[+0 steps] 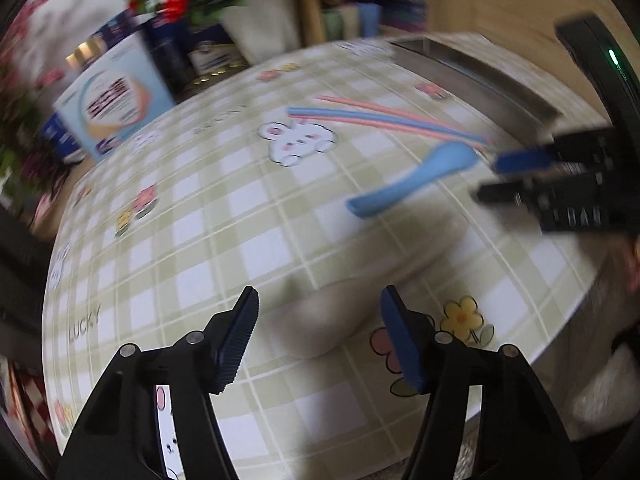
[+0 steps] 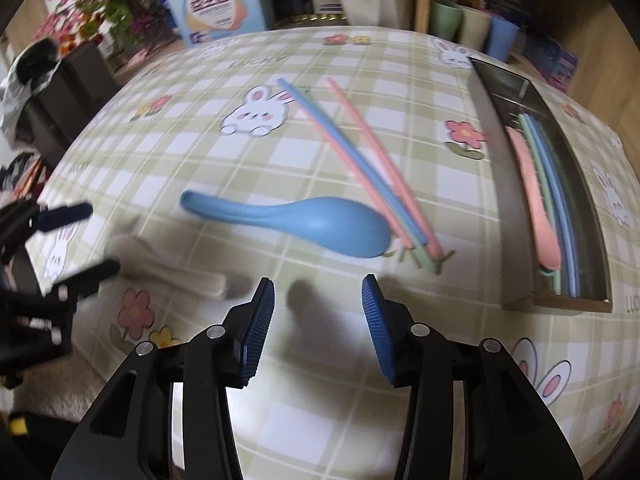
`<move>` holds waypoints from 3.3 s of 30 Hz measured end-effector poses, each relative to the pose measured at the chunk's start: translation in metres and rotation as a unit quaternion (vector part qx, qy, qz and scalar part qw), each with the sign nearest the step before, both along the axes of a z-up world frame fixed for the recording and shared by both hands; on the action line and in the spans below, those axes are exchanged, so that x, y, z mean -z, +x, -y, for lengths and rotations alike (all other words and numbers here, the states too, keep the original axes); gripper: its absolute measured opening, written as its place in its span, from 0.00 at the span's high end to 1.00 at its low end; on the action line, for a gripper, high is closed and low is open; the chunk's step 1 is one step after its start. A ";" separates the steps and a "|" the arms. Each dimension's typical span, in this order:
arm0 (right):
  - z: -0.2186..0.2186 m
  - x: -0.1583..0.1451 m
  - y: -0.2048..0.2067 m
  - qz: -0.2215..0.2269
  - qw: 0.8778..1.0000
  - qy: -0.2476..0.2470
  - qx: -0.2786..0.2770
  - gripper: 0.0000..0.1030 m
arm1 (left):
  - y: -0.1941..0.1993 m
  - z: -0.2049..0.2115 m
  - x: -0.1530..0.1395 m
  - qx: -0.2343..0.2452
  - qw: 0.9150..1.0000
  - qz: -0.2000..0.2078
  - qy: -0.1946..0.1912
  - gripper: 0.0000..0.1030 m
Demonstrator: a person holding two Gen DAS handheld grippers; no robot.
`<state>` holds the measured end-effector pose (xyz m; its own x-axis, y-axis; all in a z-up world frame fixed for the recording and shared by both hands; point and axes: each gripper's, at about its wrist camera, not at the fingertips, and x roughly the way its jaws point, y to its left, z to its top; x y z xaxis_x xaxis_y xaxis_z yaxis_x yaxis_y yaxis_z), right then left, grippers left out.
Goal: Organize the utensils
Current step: 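Move the left tool down to the white spoon and close on it, then lift the white spoon with the left tool off the table, then grasp the blue chopstick with the right tool while the left tool holds the white spoon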
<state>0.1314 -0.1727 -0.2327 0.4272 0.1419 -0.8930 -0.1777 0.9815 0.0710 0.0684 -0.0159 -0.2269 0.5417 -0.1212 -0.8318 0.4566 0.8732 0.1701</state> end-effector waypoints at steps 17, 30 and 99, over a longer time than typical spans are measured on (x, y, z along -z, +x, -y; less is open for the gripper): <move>0.009 -0.002 0.001 0.007 1.000 0.012 0.015 0.56 | 0.022 -0.006 0.012 0.025 0.999 -0.047 -0.015 0.67; 0.013 -0.003 0.001 0.007 1.000 0.024 0.019 0.56 | 0.078 -0.060 0.002 -0.141 0.963 -0.139 -0.181 0.88; -0.006 0.014 0.124 -0.022 0.995 0.012 -0.092 0.82 | 0.089 -0.059 0.024 -0.201 0.948 -0.070 -0.236 0.87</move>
